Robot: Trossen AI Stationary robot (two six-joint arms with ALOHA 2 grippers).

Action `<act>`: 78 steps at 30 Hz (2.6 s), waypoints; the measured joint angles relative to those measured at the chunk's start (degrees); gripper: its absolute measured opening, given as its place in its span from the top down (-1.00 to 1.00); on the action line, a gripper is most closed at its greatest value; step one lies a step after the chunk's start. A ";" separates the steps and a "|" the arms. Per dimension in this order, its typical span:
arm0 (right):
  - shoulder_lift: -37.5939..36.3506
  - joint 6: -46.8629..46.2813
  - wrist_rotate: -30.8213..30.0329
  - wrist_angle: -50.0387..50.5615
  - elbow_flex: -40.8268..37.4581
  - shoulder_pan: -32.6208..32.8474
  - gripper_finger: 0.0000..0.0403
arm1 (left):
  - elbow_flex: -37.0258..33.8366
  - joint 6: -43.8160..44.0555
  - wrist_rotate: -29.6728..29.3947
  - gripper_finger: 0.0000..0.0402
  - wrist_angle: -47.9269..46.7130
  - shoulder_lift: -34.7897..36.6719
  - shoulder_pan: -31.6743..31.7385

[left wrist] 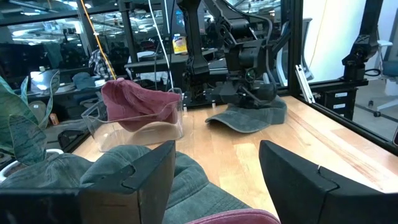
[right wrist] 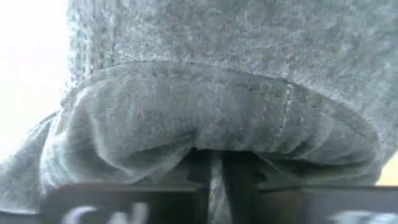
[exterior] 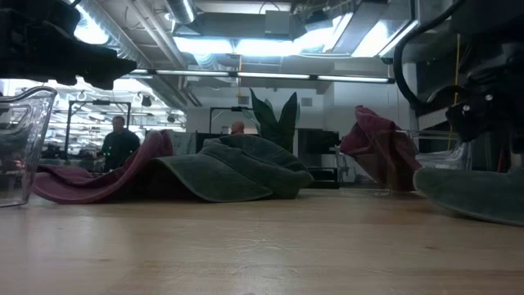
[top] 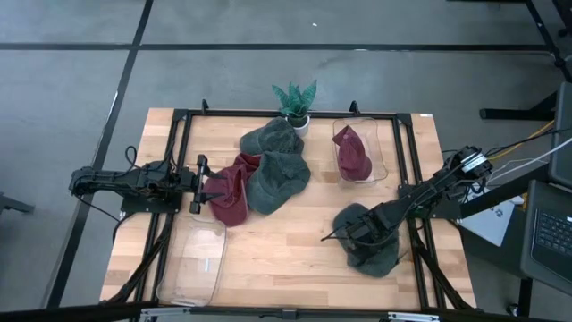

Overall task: Pick & Place hat
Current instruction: Put the bottom gray cap into the bottom left transparent bin

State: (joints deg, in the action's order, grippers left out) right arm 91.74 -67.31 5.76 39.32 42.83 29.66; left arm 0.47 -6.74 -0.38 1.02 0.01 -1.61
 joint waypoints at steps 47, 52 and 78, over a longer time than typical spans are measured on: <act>13.53 25.33 7.93 -39.90 17.43 -21.85 0.96 | 0.00 0.00 0.00 -0.14 0.02 0.00 0.00; 18.07 28.32 10.54 -39.74 23.93 -21.85 0.96 | 0.00 0.00 0.00 -0.15 0.00 0.00 -0.01; 27.93 56.46 12.65 -34.76 38.93 -20.23 0.69 | 0.00 0.00 0.00 -0.14 0.00 0.00 0.00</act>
State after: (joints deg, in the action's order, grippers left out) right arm 119.68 -10.85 18.41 4.56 81.76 9.43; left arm 0.47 -6.74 -0.38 1.02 0.01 -1.61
